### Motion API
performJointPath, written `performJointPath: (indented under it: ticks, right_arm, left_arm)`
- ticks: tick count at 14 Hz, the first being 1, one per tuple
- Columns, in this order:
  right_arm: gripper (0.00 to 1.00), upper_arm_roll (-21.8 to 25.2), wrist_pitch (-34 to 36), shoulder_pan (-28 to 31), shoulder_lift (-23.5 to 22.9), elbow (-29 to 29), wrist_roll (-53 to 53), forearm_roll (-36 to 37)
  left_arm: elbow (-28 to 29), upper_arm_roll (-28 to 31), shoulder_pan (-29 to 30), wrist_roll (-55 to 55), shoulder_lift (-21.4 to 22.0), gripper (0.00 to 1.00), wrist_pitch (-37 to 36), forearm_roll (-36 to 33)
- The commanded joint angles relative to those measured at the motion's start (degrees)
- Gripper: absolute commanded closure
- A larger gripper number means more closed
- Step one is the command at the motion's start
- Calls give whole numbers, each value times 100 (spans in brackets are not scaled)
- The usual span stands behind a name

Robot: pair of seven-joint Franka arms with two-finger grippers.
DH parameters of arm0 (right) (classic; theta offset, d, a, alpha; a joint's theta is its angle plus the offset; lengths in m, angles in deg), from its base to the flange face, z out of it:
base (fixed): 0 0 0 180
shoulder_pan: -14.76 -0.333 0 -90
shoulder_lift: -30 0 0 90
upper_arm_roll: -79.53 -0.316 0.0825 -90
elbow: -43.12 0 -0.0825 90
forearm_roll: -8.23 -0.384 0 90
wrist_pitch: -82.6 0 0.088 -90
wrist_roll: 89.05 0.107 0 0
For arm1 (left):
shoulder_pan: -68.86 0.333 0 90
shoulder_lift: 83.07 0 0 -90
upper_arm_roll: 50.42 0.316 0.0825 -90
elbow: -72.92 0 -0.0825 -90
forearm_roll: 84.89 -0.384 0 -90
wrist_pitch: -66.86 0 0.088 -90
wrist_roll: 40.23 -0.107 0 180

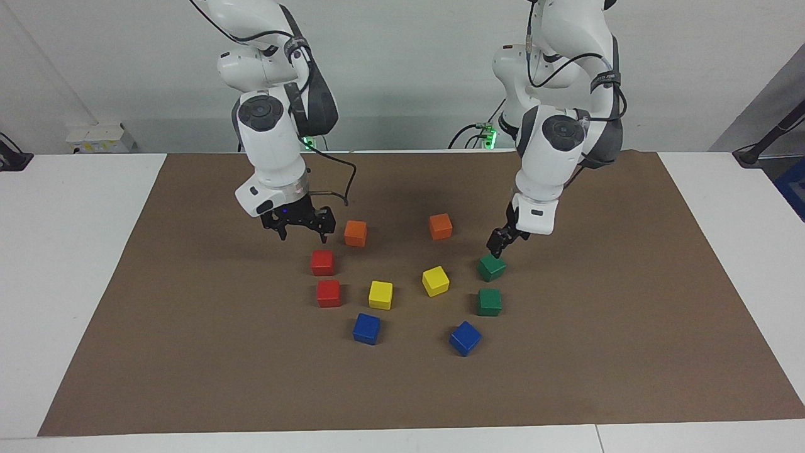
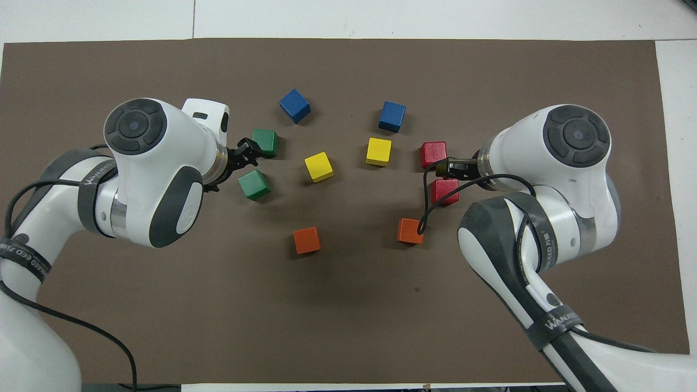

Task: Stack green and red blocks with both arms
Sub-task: 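Grasp a green block with the left gripper while the right gripper grasps red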

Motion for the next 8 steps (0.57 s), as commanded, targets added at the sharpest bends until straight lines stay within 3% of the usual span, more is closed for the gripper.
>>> performJointPath:
  ticks: [1, 3, 8]
  right_arm:
    - [0, 12, -394, -7, 43, -421, 88, -23]
    - [0, 12, -553, -6, 34, -571, 96, -23]
    - [0, 3, -904, -41, -229, -581, 184, -23]
  left_arm:
    - [63, 97, -86, 521, -158, 0, 367, 19]
    - [54, 106, -191, 742, -438, 0, 613, -16]
    - [89, 106, -192, 726, -580, 0, 825, -43]
